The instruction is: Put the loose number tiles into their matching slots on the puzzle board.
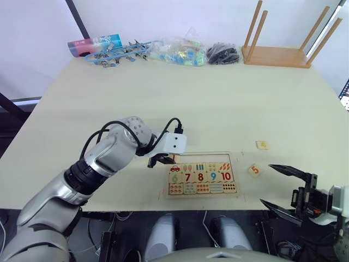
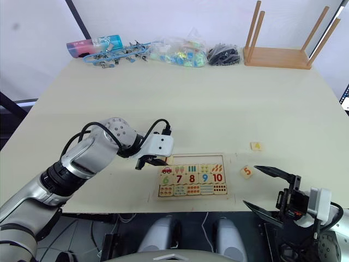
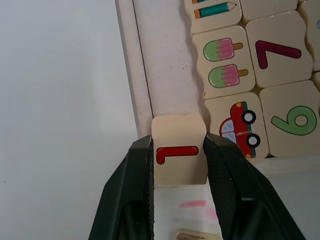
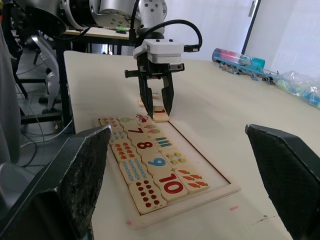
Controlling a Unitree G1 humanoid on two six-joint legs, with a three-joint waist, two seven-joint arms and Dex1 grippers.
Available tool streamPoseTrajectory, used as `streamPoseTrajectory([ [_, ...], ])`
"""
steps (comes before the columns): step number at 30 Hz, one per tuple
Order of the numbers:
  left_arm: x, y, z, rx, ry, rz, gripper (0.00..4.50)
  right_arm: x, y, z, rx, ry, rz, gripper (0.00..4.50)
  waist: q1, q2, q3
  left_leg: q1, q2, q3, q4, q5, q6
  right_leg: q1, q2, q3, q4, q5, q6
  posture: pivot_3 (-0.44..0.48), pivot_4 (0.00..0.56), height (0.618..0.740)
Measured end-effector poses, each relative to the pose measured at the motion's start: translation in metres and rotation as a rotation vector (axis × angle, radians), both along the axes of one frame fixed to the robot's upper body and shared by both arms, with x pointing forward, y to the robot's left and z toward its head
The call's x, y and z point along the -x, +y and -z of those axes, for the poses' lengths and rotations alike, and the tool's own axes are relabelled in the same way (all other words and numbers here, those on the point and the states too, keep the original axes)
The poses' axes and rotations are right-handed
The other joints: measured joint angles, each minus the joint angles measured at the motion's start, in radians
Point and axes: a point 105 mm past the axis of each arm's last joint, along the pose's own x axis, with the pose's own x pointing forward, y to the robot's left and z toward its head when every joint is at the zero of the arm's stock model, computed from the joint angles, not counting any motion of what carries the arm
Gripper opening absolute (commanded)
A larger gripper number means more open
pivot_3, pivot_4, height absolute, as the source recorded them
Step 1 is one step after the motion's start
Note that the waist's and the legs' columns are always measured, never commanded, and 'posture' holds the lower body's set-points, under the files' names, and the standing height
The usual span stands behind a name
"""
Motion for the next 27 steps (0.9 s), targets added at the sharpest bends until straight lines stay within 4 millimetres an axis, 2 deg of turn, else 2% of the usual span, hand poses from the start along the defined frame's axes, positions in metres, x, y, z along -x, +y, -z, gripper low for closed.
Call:
streamPoseTrajectory([
  [18,-0.002,-0.006,-0.013,0.009,0.050,-0.026,0.99,-0.002,0.000,-0.001,0.004,-0.009,-0.002,4.50,0.000,0.000,0.000,0.000,0.000,0.000,0.000,0.000,0.000,0.000,0.000,0.000,0.000,0.000,0.000,0.000,0.150,0.737],
  [27,-0.002,-0.006,-0.013,0.008,0.053,-0.024,0.99,-0.003,0.000,-0.002,0.005,-0.013,-0.003,4.50,0.000,0.000,0.000,0.000,0.000,0.000,0.000,0.000,0.000,0.000,0.000,0.000,0.000,0.000,0.000,0.000,0.150,0.737],
])
